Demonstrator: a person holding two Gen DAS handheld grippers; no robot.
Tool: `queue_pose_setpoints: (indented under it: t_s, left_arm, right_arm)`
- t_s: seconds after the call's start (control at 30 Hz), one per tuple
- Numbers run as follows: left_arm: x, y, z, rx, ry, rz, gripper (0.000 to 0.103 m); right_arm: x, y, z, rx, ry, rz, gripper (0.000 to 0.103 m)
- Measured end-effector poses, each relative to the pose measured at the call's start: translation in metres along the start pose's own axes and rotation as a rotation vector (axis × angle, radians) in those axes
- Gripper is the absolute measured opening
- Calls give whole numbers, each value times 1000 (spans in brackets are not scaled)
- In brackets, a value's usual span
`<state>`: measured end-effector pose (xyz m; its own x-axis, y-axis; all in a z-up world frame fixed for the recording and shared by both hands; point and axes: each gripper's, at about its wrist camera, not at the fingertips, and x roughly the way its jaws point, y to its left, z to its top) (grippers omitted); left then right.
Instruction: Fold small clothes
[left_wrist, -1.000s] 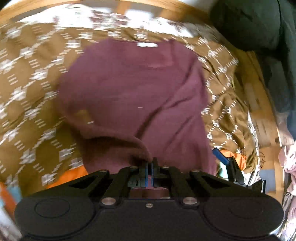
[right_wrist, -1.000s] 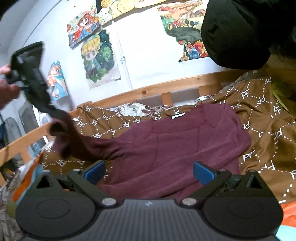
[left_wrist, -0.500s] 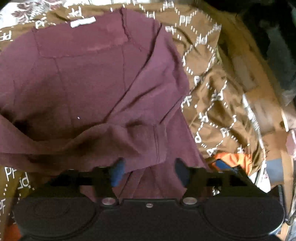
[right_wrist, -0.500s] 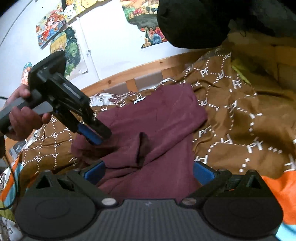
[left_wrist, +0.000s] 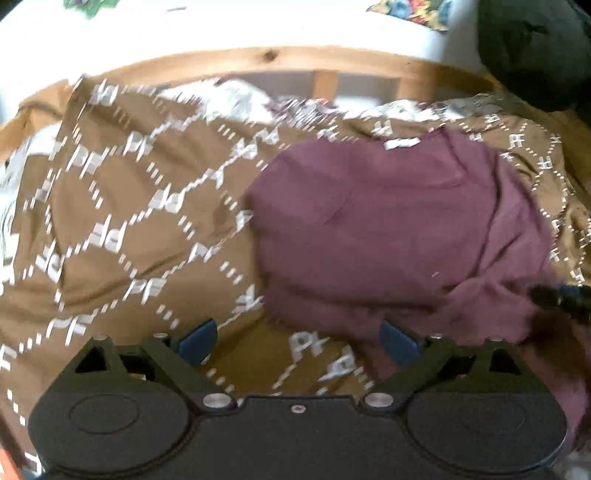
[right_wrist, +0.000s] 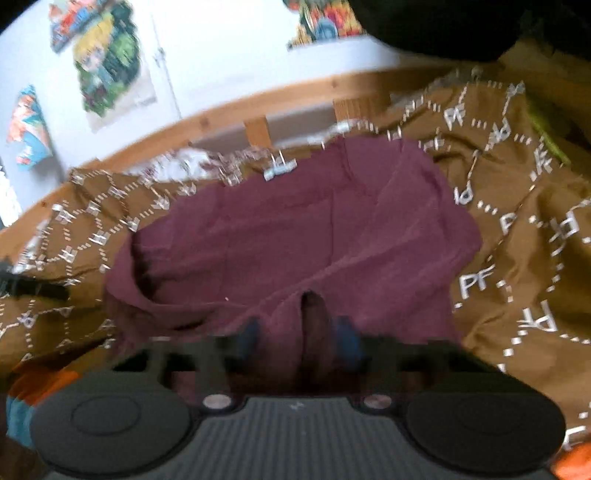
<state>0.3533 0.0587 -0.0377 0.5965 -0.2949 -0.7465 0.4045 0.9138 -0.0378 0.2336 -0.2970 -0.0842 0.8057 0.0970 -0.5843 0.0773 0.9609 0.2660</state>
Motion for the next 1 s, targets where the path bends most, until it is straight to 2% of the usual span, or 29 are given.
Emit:
queue_pose_setpoints:
  t_s: [0.03,0.1,0.23,0.4,0.47,0.53,0.6,0.7,0.77,0.83,0.93,1.0]
  left_arm:
    - [1,8,-3,-14,-4,-7,95]
    - [5,17,-5,-26,-7,-13,95]
    - [15,24,0,-8,-28,-14,95]
    - [44,17,12,21,-27,-53,94]
    - [54,16,15,28,-17,-70,93]
    - [64,14,17,32,-2,-98,91]
    - [72,12,19,39,3,-127,91]
    - [80,12,22,43,-1,-143,84]
    - [86,17,23,9,28,-178,67]
    - [90,23,21,-30,54,-226,57]
    - [97,34,17,-128,76,-299,53]
    - [102,40,17,-169,82,-319,48]
  right_arm:
    - [3,0,-1,7,8,-2,11]
    - [-5,-5,0,65,15,14,4]
    - [-42,-25,7,263,18,76,4]
    - [-59,-43,3,286,63,-46,5]
    - [-51,-43,3,234,124,-90,12]
    - [-46,-32,11,124,122,-152,42]
    - [-41,-17,27,4,67,-154,56]
    - [-10,8,66,-100,65,-8,57]
    - [22,33,92,-165,75,124,57]
    - [56,59,109,-235,88,227,52]
    - [112,99,129,-271,156,330,47]
    - [145,122,141,-265,191,387,46]
